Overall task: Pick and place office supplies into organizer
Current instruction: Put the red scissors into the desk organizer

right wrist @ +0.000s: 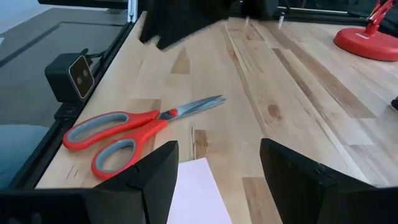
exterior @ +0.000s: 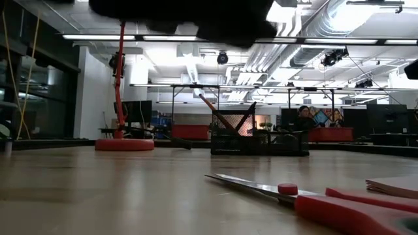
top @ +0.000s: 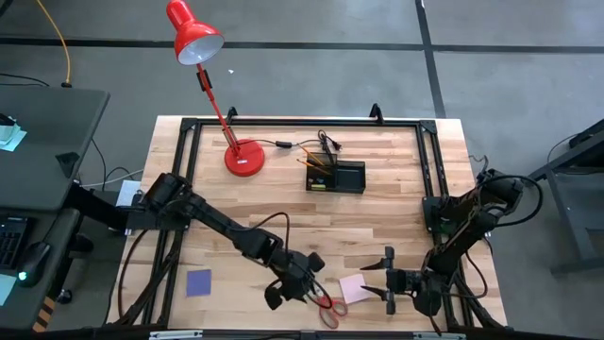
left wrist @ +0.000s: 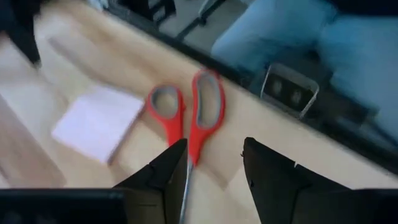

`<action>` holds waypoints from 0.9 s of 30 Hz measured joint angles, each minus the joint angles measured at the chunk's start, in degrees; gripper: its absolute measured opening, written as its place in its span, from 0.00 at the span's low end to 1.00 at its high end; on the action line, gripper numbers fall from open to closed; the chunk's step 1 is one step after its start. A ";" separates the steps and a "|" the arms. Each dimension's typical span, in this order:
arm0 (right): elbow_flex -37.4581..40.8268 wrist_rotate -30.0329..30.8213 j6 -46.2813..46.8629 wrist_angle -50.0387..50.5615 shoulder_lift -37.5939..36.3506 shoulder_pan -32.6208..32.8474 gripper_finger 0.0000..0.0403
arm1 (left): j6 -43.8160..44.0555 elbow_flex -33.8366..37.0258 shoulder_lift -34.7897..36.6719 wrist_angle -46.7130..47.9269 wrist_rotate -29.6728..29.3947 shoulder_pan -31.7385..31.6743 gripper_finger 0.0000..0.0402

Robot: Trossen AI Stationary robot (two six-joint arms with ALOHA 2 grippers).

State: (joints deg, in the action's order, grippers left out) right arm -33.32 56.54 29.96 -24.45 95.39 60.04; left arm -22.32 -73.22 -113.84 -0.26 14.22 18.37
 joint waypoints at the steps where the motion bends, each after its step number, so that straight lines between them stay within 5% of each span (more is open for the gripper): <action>1: 0.00 0.05 -0.19 -0.01 0.02 -0.01 0.55 | -0.11 0.08 -0.08 0.60 -0.48 0.00 0.35; 11: 0.00 -0.12 1.50 0.46 0.02 -0.03 0.55 | -1.63 0.11 -2.78 3.64 -3.71 -1.51 0.33; 15: 0.00 -2.25 3.23 0.99 0.02 -0.01 0.55 | 4.53 -0.05 -2.53 -0.12 -10.98 -1.18 0.33; 21: 0.00 -2.37 6.25 3.08 0.07 -0.01 0.55 | 5.69 0.03 -2.65 2.13 -10.59 -0.30 0.33; 27: 0.00 -2.35 6.15 3.02 0.07 -0.01 0.55 | 11.33 0.41 -1.91 6.53 -18.52 0.00 0.33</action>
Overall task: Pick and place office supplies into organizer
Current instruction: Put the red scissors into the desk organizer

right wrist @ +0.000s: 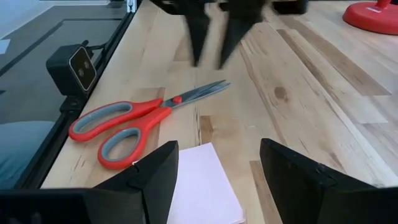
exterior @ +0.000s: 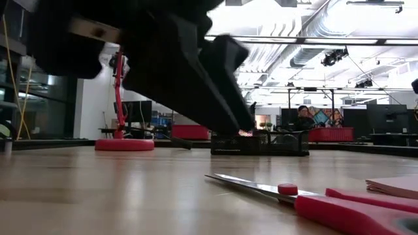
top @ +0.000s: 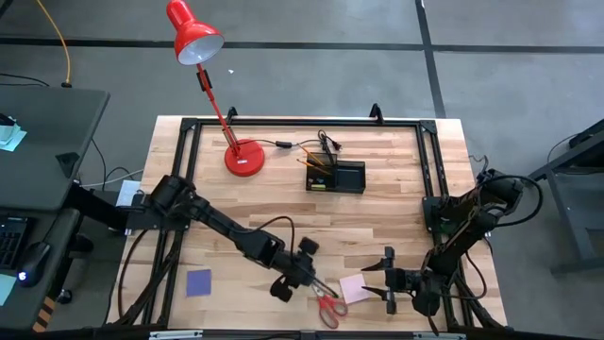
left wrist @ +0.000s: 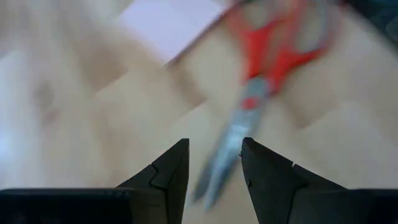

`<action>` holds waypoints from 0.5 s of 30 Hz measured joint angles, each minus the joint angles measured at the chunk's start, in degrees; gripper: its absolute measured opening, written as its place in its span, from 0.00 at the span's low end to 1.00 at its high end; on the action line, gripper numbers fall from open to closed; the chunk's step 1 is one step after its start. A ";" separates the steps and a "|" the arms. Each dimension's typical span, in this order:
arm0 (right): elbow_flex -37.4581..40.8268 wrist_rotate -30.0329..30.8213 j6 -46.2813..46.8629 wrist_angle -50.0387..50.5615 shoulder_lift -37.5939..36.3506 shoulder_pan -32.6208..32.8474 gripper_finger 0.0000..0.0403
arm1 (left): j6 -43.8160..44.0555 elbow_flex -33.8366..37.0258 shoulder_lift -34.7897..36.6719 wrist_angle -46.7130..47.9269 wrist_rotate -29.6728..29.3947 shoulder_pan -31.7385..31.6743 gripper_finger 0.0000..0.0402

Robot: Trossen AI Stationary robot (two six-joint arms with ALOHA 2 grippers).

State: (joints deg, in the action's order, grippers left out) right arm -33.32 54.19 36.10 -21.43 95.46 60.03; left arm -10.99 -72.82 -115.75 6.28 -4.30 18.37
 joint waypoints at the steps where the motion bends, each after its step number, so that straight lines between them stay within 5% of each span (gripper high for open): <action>1: 0.00 0.00 0.00 -0.01 0.00 0.00 0.55 | 1.90 0.00 0.33 1.44 -2.61 0.01 0.33; 6: 0.00 -0.48 0.08 -0.06 0.00 0.19 0.55 | 7.42 4.62 5.04 0.83 -13.51 2.44 0.33; 10: 0.00 -0.46 0.02 -0.09 0.00 0.50 0.55 | 8.70 14.06 12.10 -12.46 -17.70 6.55 0.33; 15: 0.02 0.28 0.90 0.46 0.00 0.37 0.55 | 11.35 26.49 19.42 -26.06 -31.11 13.00 0.33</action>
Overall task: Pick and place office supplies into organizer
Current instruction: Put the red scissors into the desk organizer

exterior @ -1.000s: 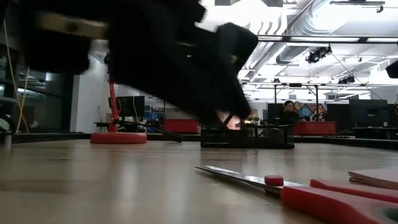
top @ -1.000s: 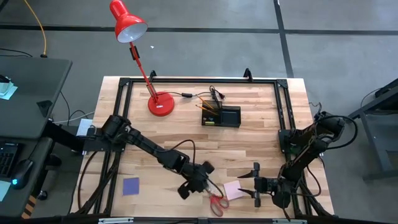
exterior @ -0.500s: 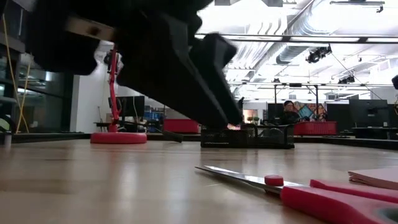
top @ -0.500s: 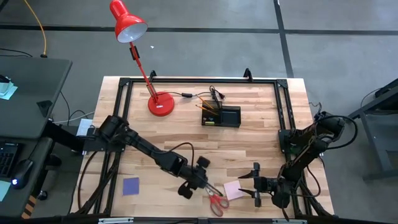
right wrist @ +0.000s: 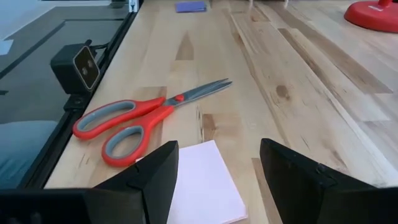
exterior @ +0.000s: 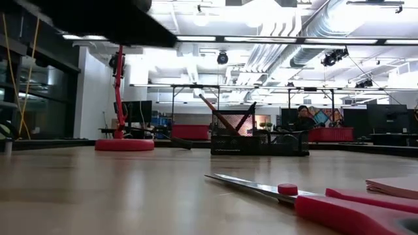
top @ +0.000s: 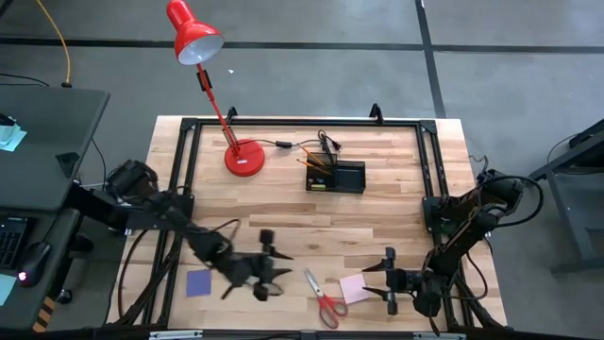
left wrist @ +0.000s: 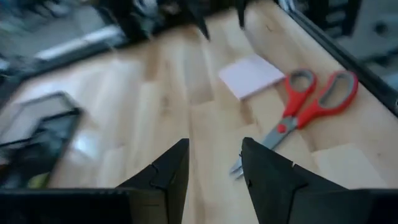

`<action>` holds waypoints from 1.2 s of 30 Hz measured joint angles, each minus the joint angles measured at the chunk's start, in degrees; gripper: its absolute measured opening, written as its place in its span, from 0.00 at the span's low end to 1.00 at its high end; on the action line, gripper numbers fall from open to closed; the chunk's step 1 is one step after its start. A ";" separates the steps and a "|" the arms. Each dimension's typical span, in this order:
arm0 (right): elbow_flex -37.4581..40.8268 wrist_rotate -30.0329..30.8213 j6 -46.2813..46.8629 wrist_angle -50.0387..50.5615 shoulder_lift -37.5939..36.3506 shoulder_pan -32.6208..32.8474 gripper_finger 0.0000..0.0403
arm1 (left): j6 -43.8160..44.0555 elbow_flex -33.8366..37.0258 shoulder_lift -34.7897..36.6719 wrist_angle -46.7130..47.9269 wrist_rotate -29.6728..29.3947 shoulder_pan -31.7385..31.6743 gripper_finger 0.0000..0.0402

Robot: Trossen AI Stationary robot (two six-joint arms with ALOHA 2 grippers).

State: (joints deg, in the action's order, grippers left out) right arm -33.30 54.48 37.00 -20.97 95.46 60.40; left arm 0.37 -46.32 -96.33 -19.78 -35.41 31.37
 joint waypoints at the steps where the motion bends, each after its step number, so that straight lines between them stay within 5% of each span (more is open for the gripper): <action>1: 0.00 0.43 0.20 0.20 0.02 0.00 0.55 | 0.28 1.53 1.19 -1.68 -3.15 1.45 0.33; 9: 0.00 2.25 2.28 -3.37 0.04 -2.59 0.55 | -2.95 4.25 6.45 -5.10 -23.21 9.32 0.33; 15: -1.69 -12.82 10.66 -7.76 1.10 -9.60 0.55 | -5.06 4.28 7.25 -5.76 -33.72 13.51 0.33; 24: -22.43 -23.21 7.20 10.31 9.65 -14.99 0.55 | -8.63 4.28 7.22 -5.88 -32.59 14.01 0.33; 36: -47.47 -31.25 18.72 37.96 23.96 -11.28 0.55 | -9.17 4.26 7.34 -7.64 -32.02 13.99 0.33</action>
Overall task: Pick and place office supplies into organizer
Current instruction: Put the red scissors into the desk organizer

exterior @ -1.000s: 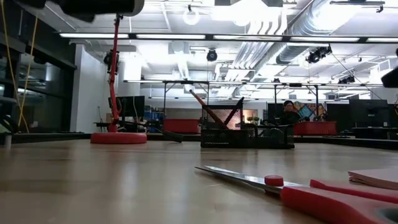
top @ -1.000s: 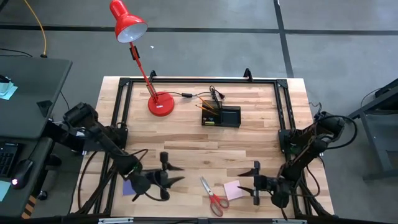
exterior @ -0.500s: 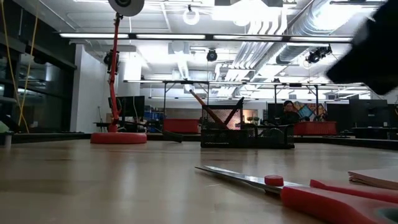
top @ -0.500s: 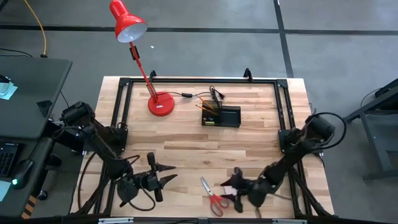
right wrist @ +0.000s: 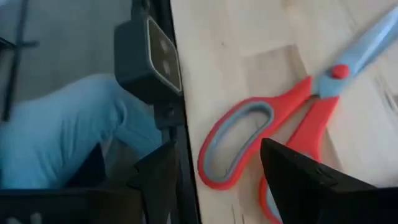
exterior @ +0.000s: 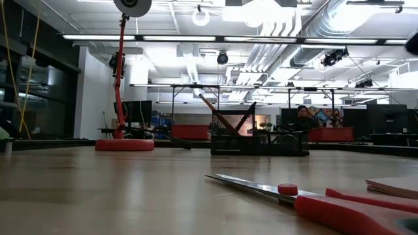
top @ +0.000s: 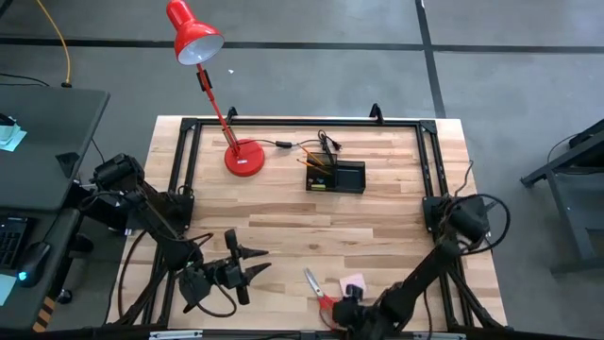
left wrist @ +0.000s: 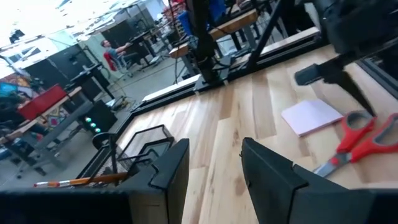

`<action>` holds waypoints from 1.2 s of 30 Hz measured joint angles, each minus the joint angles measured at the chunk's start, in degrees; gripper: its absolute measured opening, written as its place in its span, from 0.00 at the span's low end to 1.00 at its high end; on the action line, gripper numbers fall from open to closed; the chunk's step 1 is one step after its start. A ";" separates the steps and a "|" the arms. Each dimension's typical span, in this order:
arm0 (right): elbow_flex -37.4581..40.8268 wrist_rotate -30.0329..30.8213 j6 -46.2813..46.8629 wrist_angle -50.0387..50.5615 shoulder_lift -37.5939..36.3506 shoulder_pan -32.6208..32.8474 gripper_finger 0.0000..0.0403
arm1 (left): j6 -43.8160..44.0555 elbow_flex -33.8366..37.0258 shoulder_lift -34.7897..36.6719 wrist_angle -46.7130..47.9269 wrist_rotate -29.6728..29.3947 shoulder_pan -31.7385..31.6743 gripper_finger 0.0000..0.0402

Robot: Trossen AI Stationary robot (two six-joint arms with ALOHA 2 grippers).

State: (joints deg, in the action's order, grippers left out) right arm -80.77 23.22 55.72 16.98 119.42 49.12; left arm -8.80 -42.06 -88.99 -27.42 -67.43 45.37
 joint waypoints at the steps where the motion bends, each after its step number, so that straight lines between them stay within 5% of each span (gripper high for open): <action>1: -1.86 -0.35 0.51 3.07 0.80 0.17 0.55 | -0.04 0.00 0.00 -0.02 0.42 0.02 0.33; 8: -10.32 -0.76 4.53 10.66 5.95 -0.16 0.55 | 0.21 0.00 0.02 0.17 2.15 0.02 0.33; 20: -9.54 0.17 13.33 16.78 6.82 -1.99 0.55 | 0.18 -0.02 0.02 0.28 2.50 0.02 0.33; 36: -9.16 6.54 3.41 21.50 7.12 -4.80 0.55 | -0.07 -0.02 0.02 0.49 2.50 0.02 0.33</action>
State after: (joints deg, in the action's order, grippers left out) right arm -89.93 29.76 59.13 38.49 126.54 44.32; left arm -8.88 -42.09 -88.97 -26.93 -64.93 45.39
